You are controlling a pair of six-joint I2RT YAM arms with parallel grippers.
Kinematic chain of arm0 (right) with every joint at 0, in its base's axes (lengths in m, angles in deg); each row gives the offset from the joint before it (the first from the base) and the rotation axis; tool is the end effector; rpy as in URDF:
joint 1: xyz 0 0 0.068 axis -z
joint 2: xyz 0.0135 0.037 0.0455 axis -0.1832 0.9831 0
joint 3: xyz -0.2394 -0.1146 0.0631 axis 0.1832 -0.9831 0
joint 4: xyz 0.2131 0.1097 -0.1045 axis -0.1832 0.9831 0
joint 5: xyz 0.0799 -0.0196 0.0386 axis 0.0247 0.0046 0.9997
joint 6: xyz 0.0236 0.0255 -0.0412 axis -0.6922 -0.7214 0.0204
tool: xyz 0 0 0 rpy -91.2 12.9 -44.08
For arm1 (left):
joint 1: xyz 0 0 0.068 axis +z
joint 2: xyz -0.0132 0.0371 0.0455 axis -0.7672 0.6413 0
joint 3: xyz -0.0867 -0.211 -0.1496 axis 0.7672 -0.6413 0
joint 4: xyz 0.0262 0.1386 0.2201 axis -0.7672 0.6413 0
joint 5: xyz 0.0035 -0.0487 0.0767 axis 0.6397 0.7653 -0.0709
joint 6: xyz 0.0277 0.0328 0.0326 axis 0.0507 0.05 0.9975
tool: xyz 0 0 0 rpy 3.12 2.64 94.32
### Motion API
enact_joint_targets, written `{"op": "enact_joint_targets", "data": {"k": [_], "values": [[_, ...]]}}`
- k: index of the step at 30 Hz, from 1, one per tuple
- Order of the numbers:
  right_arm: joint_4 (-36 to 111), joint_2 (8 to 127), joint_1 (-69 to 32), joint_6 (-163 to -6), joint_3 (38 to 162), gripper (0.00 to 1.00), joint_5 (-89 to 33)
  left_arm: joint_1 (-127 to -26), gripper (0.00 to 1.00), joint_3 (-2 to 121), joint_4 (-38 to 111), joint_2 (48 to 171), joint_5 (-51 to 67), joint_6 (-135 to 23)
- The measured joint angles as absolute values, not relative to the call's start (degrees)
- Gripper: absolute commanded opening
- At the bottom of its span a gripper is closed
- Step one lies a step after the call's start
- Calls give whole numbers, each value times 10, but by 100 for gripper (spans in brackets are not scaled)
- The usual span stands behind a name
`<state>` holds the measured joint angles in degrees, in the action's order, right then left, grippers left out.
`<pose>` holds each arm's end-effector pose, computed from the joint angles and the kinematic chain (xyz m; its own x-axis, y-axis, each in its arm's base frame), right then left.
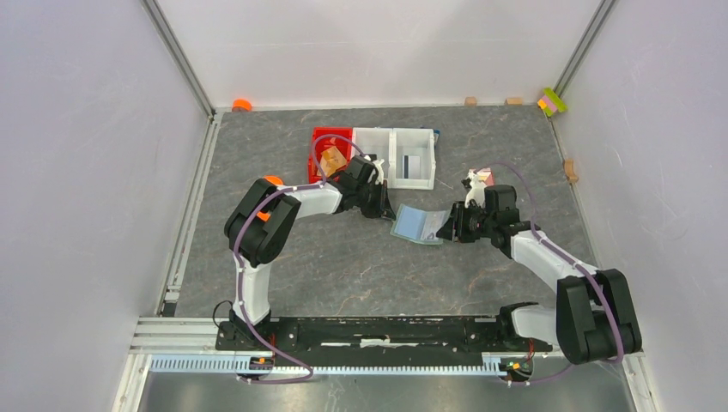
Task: Take the credit cards out of the card holder
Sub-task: Remove the credit card from the card holder.
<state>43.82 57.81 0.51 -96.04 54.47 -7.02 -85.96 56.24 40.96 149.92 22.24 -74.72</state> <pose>0.2231 0.0568 0.1674 -0.8464 0.1272 -0.5171 -0.2123 0.8099 0.5468 0.3287 -0.2544 0.1346 -0.9039 0.0741 -0.4212 0.3331 0.7398 -0.5846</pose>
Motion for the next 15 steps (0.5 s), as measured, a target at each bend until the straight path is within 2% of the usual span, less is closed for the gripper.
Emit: {"op": "enact_joint_targets", "data": {"k": [15], "values": [[401,565,5,-965,543,30,-43,-860,9,564,412,1499,222,-747]]}}
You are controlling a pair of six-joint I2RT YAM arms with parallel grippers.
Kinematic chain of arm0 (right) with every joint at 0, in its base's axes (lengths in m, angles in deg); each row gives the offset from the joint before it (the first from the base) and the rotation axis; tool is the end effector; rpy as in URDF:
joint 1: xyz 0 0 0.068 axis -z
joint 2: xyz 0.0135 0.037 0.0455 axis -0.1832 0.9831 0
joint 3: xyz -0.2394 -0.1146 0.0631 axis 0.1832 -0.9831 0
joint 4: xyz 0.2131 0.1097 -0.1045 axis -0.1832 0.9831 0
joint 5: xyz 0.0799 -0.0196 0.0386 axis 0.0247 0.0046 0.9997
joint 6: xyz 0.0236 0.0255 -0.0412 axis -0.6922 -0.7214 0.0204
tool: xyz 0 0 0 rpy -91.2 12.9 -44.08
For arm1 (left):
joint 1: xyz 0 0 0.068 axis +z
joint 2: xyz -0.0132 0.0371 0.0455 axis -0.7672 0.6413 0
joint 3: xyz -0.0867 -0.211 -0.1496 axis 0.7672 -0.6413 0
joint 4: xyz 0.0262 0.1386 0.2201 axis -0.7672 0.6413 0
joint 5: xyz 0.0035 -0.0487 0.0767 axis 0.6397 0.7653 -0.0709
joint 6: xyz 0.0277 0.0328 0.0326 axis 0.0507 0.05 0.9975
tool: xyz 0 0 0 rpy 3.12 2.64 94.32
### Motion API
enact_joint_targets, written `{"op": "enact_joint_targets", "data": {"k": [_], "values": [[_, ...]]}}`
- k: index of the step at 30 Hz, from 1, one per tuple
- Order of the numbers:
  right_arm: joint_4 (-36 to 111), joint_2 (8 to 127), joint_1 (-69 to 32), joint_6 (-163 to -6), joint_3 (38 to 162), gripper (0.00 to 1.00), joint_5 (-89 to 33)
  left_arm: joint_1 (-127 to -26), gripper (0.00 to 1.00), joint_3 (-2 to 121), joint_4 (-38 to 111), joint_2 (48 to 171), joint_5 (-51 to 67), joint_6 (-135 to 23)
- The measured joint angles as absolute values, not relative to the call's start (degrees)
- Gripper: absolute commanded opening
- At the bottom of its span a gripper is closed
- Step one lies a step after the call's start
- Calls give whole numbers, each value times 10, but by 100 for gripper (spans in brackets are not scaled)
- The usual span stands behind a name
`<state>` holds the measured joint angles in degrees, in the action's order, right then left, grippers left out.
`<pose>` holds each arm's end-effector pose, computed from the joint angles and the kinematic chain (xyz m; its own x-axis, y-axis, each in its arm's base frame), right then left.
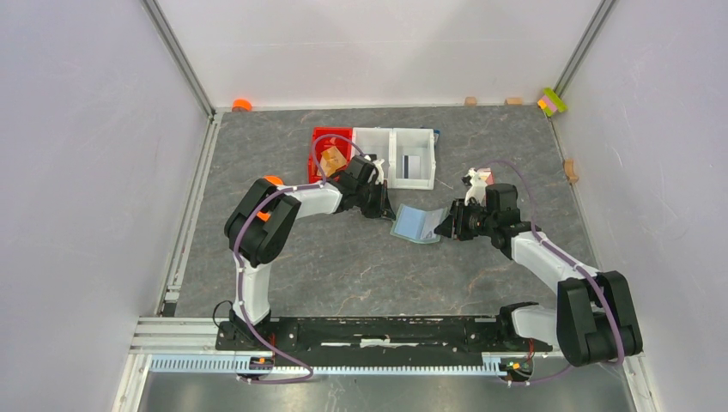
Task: Take the credit cards out of the card holder
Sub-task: Remove the credit card from the card holder.
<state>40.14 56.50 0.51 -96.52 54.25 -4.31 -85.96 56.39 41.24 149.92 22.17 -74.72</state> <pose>0.2250 0.0587 0.1764 -0.8114 0.1328 -0.5692 -0.2738 0.7739 0.5710 0.3289 -0.2545 0.1350 -0.9045 0.0742 -0.4199 0.3317 0.7413 -0.5835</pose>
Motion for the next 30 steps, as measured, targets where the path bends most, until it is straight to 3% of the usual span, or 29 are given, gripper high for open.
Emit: {"op": "enact_joint_targets", "data": {"k": [15,25,30], "values": [[353,565,5,-974,538,29,-15,-860,9,565,417,1499,222,-747],[324,583,5,-987,528,14,-7,-860,9,566,418,1499,222,-747],[307,594,5,-999,524,11,1,-860,9,566,419,1499,222,-747]]}}
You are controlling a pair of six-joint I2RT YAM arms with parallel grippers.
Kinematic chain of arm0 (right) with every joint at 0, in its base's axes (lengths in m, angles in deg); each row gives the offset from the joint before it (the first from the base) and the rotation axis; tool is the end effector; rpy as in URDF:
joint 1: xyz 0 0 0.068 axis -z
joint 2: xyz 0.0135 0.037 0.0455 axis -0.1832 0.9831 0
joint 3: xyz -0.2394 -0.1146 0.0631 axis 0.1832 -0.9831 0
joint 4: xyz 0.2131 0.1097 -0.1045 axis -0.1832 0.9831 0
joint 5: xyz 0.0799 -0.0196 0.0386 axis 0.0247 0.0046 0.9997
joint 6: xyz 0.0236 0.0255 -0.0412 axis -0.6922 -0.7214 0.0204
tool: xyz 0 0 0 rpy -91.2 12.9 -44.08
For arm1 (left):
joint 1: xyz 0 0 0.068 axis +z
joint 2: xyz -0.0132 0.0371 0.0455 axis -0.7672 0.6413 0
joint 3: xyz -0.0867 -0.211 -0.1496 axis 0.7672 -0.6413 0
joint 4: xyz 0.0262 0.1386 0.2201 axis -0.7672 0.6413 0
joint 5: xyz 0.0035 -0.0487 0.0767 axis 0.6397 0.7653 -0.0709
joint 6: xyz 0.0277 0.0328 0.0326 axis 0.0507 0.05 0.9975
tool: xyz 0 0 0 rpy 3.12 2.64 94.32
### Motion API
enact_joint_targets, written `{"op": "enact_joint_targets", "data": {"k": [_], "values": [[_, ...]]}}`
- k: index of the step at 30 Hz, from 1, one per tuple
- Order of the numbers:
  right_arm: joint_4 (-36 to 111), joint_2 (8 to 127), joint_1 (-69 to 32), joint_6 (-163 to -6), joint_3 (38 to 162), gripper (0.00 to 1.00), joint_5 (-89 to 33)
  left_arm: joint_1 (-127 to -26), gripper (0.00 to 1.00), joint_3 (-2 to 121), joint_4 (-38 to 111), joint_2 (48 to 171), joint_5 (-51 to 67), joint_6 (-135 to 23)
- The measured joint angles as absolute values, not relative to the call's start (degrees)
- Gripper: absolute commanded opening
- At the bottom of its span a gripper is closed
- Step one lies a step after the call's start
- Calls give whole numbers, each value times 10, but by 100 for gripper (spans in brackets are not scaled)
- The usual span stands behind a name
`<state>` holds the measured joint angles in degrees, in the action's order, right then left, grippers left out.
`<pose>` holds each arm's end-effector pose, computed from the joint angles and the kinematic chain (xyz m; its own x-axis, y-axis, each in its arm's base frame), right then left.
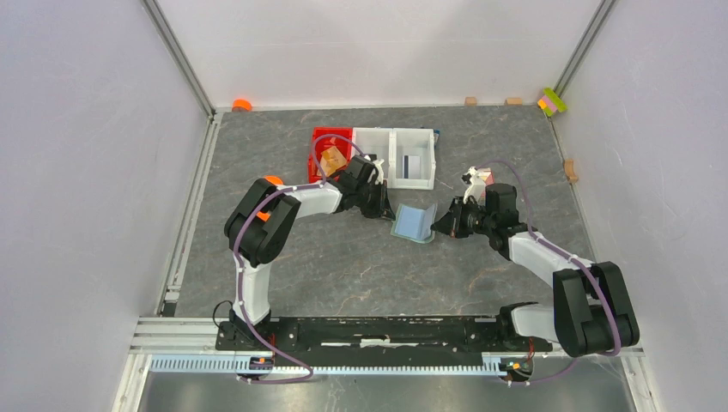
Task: Take the credit cards out of the card holder
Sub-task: Remove the credit card from the card holder.
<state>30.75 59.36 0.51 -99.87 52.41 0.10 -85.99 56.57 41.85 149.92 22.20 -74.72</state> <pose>0.2314 0.0621 0.1698 -0.7959 0.1670 -0.5819 -0.3128 0.7094 0.6316 0.3286 -0.2546 0.1352 -0.9071 0.0767 -0.4139 0.3287 0.7434 -0.5826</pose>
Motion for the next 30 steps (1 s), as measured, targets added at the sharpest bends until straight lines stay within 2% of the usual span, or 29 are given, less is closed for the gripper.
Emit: {"op": "enact_joint_targets", "data": {"k": [3,10,19,30], "values": [[292,594,5,-1007,518,12,5,-860,9,566,419,1499,222,-747],[290,611,5,-1011,518,41,-4,-861,9,567,420,1499,222,-747],[308,618,5,-1006,524,51,-30,-862,9,569,423,1499,222,-747],[312,632,5,-1009,532,75,-42,-862,9,569,423,1499,222,-747]]}}
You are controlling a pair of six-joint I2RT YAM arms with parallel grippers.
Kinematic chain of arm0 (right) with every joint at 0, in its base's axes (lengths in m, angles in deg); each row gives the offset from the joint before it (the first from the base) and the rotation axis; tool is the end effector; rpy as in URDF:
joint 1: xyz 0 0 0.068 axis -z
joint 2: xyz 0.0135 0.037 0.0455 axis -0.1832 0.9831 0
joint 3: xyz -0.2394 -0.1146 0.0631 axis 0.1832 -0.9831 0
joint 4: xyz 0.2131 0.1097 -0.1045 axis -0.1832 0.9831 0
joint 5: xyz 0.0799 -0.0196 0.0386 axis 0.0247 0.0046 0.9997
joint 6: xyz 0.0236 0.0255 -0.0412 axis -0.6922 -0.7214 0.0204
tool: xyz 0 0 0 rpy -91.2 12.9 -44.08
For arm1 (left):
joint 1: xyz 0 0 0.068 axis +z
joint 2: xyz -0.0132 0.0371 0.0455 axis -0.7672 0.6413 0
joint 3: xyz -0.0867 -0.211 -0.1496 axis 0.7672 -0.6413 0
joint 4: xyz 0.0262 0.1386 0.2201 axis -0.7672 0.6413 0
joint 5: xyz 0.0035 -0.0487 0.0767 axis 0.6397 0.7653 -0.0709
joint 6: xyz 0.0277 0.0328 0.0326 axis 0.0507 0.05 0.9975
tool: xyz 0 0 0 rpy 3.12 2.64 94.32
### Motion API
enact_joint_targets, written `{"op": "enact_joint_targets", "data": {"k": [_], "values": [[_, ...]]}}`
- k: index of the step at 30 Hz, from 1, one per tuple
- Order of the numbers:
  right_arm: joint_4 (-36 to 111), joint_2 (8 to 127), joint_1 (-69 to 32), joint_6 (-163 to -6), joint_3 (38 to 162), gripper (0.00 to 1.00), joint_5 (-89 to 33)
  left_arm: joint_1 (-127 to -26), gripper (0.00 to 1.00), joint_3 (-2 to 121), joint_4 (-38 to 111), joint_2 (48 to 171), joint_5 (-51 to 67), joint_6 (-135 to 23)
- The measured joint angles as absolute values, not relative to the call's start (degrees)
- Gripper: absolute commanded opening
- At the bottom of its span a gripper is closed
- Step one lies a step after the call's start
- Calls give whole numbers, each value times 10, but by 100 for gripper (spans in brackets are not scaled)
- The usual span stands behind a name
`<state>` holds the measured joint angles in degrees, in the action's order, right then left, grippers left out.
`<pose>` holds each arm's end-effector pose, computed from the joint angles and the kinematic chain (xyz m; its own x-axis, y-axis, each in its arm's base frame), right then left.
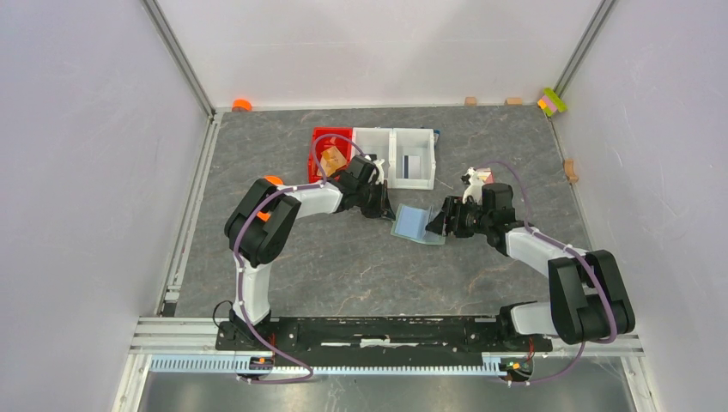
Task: Take the credit cards out of the card holder
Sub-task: Remove the credit card from the card holder.
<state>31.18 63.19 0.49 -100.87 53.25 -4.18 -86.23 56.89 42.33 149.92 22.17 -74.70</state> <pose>0.2386 0.0612 0.1576 -0.8188 0.1924 -0.5409 -0.2262 0.7579 0.6119 0.3280 -0.2562 0.1362 -0.9075 0.0812 -0.4121 0.3307 0.7432 -0.5816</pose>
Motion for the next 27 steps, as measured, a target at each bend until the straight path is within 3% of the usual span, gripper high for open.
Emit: {"op": "enact_joint_targets", "data": {"k": [5,10,17,27], "values": [[319,632,5,-1007,536,75,-54,-862,9,569,423,1499,222,-747],[324,632,4,-1009,538,67,-57,-862,9,569,423,1499,222,-747],[319,643,-3,-1024,545,73,-58,-863,9,569,423,1499,222,-747],[317,660,-26,-1032,562,74,-75,-868,8,568,416,1499,242,-747]]}}
